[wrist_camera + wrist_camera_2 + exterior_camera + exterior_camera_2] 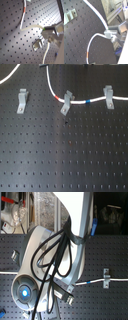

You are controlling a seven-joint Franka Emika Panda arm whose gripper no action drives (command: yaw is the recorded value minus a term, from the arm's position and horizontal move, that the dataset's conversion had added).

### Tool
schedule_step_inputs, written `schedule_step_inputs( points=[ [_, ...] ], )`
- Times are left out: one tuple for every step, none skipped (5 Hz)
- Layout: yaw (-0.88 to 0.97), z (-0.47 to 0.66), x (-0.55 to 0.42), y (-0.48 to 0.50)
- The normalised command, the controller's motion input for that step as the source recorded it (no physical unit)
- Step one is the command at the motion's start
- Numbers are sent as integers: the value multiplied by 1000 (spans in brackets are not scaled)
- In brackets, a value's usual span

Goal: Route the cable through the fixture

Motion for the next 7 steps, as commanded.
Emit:
schedule_step_inputs(
  points=[
    [0, 61, -114, 77],
    [0, 0, -48, -13],
    [0, 0, -7, 27],
    [314, 262, -448, 200],
    [409, 210, -465, 234],
    [451, 442, -389, 357],
    [457, 554, -281, 435]
  ],
)
